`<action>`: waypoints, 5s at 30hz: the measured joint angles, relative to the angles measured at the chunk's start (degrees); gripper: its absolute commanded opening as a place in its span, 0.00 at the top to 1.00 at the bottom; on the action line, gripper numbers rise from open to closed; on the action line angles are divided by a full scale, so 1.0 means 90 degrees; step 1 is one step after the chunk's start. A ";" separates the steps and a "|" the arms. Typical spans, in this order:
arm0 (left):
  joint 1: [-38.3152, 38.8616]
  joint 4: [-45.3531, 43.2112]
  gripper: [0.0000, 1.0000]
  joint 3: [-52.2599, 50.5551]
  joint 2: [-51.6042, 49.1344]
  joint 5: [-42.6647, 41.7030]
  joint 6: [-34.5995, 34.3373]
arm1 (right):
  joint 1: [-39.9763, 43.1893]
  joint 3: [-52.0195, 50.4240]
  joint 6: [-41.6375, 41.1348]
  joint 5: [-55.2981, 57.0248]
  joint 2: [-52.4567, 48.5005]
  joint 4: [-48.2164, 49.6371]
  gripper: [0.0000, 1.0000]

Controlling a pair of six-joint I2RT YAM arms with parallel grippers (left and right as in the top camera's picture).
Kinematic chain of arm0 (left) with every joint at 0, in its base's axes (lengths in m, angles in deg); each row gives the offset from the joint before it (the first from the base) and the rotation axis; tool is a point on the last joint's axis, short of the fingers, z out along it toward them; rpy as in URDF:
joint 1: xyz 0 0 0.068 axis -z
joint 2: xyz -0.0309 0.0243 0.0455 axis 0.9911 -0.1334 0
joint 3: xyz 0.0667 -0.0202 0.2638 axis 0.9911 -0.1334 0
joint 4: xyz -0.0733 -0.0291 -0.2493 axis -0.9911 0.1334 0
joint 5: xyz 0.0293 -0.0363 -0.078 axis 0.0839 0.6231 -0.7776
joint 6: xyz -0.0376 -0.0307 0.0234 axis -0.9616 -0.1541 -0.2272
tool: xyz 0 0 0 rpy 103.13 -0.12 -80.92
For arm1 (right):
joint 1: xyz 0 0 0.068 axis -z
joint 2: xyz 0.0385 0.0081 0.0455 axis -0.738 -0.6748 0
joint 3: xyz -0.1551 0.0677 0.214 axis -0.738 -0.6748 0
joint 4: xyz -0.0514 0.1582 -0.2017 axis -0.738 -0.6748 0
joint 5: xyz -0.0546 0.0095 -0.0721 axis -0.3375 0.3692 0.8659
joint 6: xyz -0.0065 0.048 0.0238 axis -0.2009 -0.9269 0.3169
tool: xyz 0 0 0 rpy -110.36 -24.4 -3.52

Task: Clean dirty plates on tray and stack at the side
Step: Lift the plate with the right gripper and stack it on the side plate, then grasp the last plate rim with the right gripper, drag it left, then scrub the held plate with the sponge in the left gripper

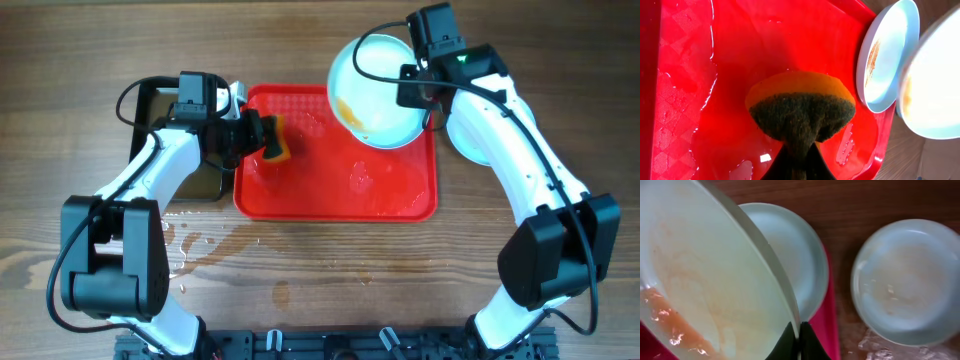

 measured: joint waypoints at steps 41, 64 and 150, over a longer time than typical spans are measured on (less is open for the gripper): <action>0.0000 -0.0005 0.96 0.0000 0.0000 0.0282 0.0000 | 0.3308 -0.0010 -0.1156 0.0253 -0.0192 -0.0367 0.96; 0.0000 -0.0002 0.96 0.0000 0.0000 0.0571 0.0000 | 0.0993 -0.0087 0.0087 -0.2693 -0.1231 0.0440 0.41; 0.0000 -0.0452 0.96 0.0000 0.0002 0.0724 0.0724 | -0.0510 -0.0746 -0.1712 -0.3597 -0.1870 0.1134 0.56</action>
